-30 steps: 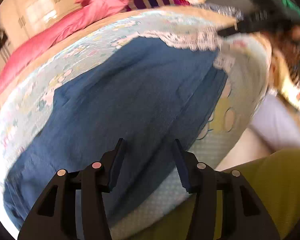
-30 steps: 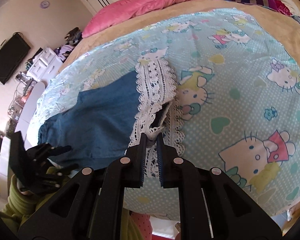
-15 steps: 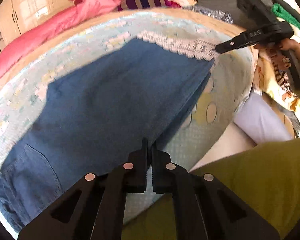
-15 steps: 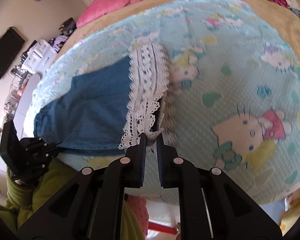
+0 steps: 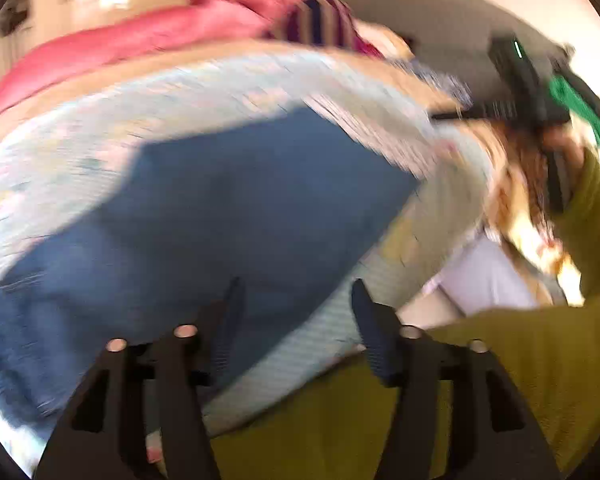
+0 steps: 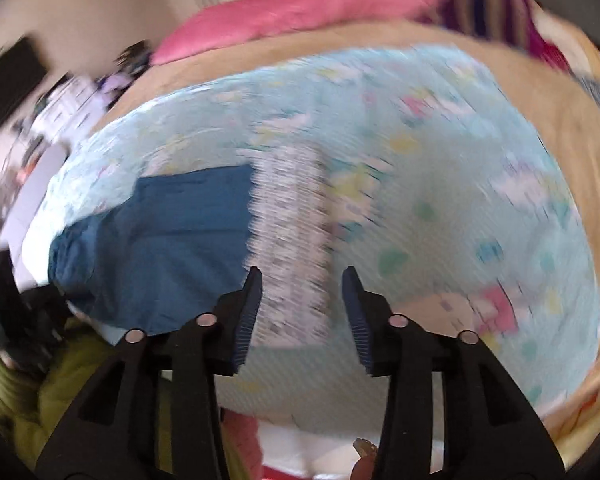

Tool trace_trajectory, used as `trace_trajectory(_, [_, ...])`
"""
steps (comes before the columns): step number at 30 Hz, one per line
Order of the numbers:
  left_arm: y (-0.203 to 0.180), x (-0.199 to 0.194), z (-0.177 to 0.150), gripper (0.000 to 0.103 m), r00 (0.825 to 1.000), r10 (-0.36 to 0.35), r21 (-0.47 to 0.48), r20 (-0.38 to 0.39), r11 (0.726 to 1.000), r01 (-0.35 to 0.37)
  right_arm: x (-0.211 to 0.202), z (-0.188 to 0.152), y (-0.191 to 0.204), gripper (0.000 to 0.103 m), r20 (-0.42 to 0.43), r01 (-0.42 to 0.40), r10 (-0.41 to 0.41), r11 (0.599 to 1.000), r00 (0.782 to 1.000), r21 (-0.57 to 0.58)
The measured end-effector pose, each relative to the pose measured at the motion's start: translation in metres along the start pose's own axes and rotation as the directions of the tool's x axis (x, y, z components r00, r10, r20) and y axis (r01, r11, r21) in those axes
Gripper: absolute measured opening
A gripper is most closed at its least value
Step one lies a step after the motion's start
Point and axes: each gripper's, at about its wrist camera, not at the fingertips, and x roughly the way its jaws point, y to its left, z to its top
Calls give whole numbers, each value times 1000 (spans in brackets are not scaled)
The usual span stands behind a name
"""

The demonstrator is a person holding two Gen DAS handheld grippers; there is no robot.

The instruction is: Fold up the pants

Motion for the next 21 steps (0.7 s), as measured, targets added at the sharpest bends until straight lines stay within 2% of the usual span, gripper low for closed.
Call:
trace_trajectory(2, [18,-21,0,72,997,62,-74,47,996,-59,13,2,25,39,4,-17,18,995,1000,-101])
trace_trajectory(4, [48,-47,-9,90,982,167,-203,86,968,-147,24,3,42,46,8,-11,13,986,1000,-165])
trace_trajectory(5, [60,-56,-13,91,975,200,-252,96,953,-170,29,4,46,50,9,-4,6,984,1000,-179])
trace_trajectory(6, [77,-69,-22,91,962,252,-332,104,921,-205,38,4,48,52,-4,-10,10,982,1000,-188])
trace_trajectory(10, [123,-94,-50,91,931,352,-533,93,808,-252,63,0,44,57,-90,-14,-1,986,996,-165])
trace_trajectory(13, [142,-91,-65,91,933,355,-612,59,751,-247,76,-7,36,58,-140,-12,-7,991,990,-134])
trace_trajectory(14, [146,-86,-67,91,938,344,-626,43,741,-243,76,-8,35,60,-136,-15,-4,991,991,-132])
trace_trajectory(17, [153,-69,-67,91,950,311,-642,26,734,-223,75,-10,38,66,-135,-15,-4,990,991,-141])
trace_trajectory(18, [154,-63,-67,89,953,301,-644,32,735,-210,76,-10,39,66,-137,-11,-9,989,990,-144])
trace_trajectory(19, [152,-56,-67,68,953,303,-641,35,738,-211,76,-10,39,67,-139,-9,-12,989,990,-147])
trace_trajectory(20, [150,-52,-67,52,942,334,-622,14,741,-254,76,-9,40,67,-139,-7,-14,989,990,-148])
trace_trajectory(21, [149,-50,-68,42,934,358,-601,2,747,-285,75,-9,39,67,-142,-9,-13,989,990,-148])
